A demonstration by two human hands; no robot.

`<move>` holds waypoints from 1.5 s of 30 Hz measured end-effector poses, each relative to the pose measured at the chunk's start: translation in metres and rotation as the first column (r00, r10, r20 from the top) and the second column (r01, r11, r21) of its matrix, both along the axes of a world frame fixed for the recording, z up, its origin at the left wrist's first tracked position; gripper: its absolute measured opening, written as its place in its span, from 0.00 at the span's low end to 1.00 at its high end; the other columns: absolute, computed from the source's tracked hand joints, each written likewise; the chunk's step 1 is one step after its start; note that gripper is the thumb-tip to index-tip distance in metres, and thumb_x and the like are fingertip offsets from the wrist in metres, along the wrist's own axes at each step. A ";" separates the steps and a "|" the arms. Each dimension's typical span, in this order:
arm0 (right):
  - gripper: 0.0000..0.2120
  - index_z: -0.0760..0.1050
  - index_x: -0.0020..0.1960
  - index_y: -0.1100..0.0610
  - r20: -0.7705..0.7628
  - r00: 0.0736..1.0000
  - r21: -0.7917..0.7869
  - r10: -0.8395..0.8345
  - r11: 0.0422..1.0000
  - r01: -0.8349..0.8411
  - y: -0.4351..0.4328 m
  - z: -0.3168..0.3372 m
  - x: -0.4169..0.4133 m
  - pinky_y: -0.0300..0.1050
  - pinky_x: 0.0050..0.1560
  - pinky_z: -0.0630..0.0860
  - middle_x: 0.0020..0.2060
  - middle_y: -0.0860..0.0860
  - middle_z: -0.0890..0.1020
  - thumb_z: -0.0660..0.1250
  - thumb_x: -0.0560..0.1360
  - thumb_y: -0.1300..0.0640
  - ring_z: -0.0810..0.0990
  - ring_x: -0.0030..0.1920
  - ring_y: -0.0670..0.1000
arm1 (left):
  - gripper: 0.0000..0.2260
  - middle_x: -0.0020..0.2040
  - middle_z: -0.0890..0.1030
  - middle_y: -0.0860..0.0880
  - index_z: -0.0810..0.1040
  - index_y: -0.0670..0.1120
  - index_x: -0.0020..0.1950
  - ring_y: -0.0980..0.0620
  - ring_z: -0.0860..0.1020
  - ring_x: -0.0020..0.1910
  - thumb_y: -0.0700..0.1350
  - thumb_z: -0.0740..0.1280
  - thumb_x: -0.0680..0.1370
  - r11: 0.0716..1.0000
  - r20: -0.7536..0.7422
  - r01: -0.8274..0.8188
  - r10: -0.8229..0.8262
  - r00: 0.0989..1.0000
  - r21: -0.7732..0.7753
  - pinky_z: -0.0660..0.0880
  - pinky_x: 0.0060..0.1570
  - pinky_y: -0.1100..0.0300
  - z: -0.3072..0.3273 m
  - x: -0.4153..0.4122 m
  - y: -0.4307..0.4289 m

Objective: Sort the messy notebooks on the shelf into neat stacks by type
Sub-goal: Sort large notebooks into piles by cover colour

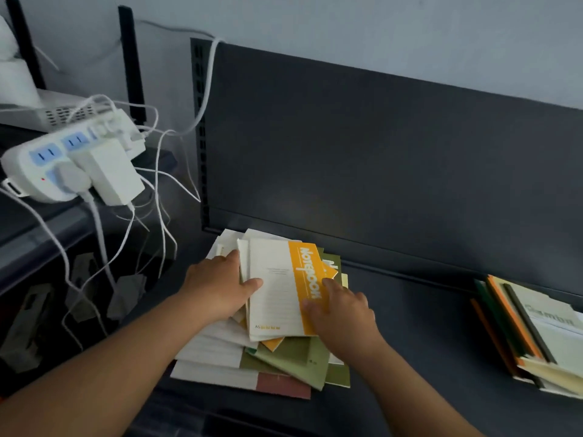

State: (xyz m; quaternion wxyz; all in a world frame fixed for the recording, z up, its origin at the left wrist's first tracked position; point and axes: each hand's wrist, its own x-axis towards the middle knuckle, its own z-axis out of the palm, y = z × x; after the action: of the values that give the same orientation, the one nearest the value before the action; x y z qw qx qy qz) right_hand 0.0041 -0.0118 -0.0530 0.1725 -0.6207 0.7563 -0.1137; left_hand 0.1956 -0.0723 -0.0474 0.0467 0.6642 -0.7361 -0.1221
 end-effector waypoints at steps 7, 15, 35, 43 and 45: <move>0.29 0.59 0.74 0.49 -0.014 0.995 -0.014 -0.099 0.995 0.099 0.006 -0.005 0.017 0.53 0.65 0.66 0.68 0.48 0.71 0.59 0.77 0.39 0.66 0.68 0.55 | 0.32 0.61 0.74 0.49 0.64 0.48 0.69 0.47 0.74 0.58 0.61 0.68 0.71 1.000 -0.170 -0.009 0.008 0.985 -0.004 0.74 0.54 0.52 0.008 0.001 0.005; 0.27 0.64 0.69 0.49 0.080 0.988 -0.016 -0.131 0.991 0.133 0.018 -0.002 0.023 0.50 0.62 0.71 0.62 0.47 0.73 0.64 0.75 0.41 0.68 0.64 0.52 | 0.28 0.47 0.72 0.53 0.68 0.41 0.66 0.50 0.72 0.49 0.41 0.76 0.70 0.946 -0.696 -0.148 0.312 0.647 0.287 0.72 0.48 0.55 0.016 0.005 0.008; 0.14 0.75 0.55 0.55 0.791 0.476 0.097 -0.383 0.848 0.521 0.054 0.006 -0.033 0.56 0.52 0.81 0.49 0.52 0.83 0.72 0.74 0.50 0.84 0.48 0.54 | 0.09 0.45 0.85 0.49 0.78 0.48 0.54 0.48 0.82 0.46 0.40 0.70 0.76 0.953 -0.939 0.172 0.193 0.284 0.248 0.77 0.40 0.54 0.036 -0.039 0.030; 0.05 0.75 0.51 0.54 0.862 0.398 -0.029 -0.315 0.752 0.658 0.098 0.023 -0.066 0.58 0.51 0.81 0.48 0.52 0.84 0.68 0.77 0.55 0.84 0.48 0.54 | 0.08 0.49 0.85 0.45 0.80 0.46 0.56 0.43 0.82 0.51 0.41 0.63 0.80 0.821 -0.924 0.424 0.339 0.177 0.382 0.76 0.43 0.51 0.039 -0.093 0.065; 0.04 0.76 0.51 0.53 0.880 0.375 -0.046 -0.293 0.732 0.680 0.111 0.025 -0.078 0.58 0.52 0.81 0.48 0.51 0.84 0.68 0.77 0.56 0.84 0.49 0.53 | 0.09 0.49 0.85 0.44 0.80 0.46 0.57 0.42 0.82 0.51 0.41 0.63 0.80 0.818 -0.927 0.438 0.346 0.143 0.373 0.78 0.47 0.47 0.041 -0.109 0.073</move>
State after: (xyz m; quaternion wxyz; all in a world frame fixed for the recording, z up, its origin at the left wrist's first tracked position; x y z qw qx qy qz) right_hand -0.0735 0.0996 -0.0275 0.3318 -0.2514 0.6910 -0.5910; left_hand 0.0868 0.0007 -0.0066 0.3105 0.3706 -0.4657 -0.7412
